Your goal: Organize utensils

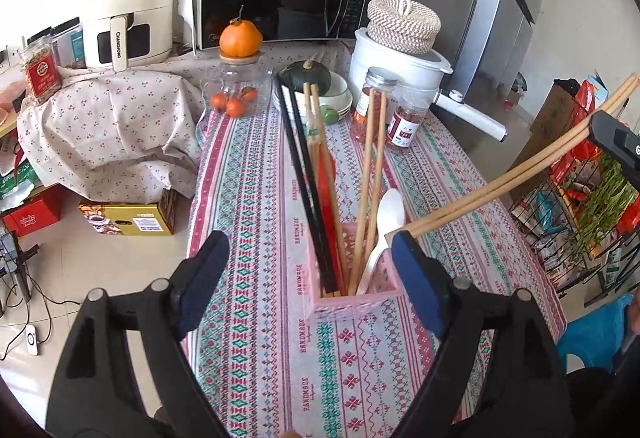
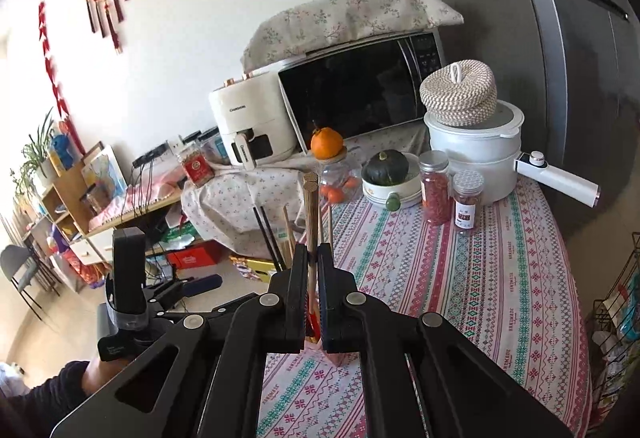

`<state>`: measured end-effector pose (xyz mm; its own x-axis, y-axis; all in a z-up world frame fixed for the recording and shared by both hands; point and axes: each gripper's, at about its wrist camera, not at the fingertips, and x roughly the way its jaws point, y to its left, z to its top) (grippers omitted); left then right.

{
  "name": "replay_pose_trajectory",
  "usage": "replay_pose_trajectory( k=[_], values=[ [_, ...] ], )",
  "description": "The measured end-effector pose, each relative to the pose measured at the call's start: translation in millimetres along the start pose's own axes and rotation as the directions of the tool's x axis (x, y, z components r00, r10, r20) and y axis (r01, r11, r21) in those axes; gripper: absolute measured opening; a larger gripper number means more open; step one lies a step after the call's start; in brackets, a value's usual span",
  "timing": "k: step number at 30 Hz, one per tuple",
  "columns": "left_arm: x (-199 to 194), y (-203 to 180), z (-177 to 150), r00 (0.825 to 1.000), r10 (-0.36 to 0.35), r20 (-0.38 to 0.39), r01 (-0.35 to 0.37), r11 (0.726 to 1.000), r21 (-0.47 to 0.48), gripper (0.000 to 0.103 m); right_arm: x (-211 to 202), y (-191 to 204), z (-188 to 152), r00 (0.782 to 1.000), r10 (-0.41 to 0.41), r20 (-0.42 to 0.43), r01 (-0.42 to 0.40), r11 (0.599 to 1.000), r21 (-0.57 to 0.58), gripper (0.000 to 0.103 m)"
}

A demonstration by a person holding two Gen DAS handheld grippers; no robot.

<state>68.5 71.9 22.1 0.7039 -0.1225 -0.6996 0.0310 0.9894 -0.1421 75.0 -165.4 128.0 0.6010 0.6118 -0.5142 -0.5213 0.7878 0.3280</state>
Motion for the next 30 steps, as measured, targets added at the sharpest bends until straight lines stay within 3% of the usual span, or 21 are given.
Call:
replay_pose_trajectory(
  k=[7,10,14,15,18,19,25,30],
  values=[
    [4.9,17.1,-14.9,0.997,0.050,-0.050,-0.050,0.999,0.002,0.099,55.6,7.0,-10.6,0.983,-0.068,-0.169,0.068,0.998,-0.005,0.004],
    [5.8,21.4,-19.3,0.997,0.053,-0.063,-0.052,0.999,0.004,0.101,73.0,8.5,-13.3,0.976,-0.083,-0.199,0.084,0.996,-0.003,0.004],
    [8.2,23.7,-22.5,0.996,0.059,-0.074,-0.058,0.998,0.005,0.102,87.9,8.9,-14.0,0.977,-0.043,-0.207,0.049,0.999,0.024,0.008],
    [9.2,23.6,-23.7,0.995,0.065,-0.078,-0.065,0.998,0.008,0.102,89.7,8.7,-13.5,0.977,-0.045,-0.206,0.051,0.998,0.027,0.015],
    [12.5,23.6,-27.7,0.992,0.054,-0.110,-0.054,0.999,0.005,0.103,85.3,5.7,-11.6,0.983,-0.049,-0.175,0.057,0.997,0.045,0.055],
    [12.6,23.5,-28.9,0.992,0.046,-0.115,-0.046,0.999,0.000,0.103,81.8,4.0,-10.9,0.986,-0.049,-0.161,0.058,0.997,0.054,0.062],
    [6.8,18.0,-32.9,0.993,0.054,-0.102,-0.053,0.999,0.006,0.103,60.3,-10.9,-11.6,0.987,-0.094,-0.130,0.104,0.991,0.078,0.072],
    [4.3,5.8,-39.0,0.992,0.041,-0.116,-0.039,0.999,0.018,0.103,41.4,-28.2,-25.7,0.972,-0.184,-0.148,0.196,0.978,0.076,0.076]
  ],
)
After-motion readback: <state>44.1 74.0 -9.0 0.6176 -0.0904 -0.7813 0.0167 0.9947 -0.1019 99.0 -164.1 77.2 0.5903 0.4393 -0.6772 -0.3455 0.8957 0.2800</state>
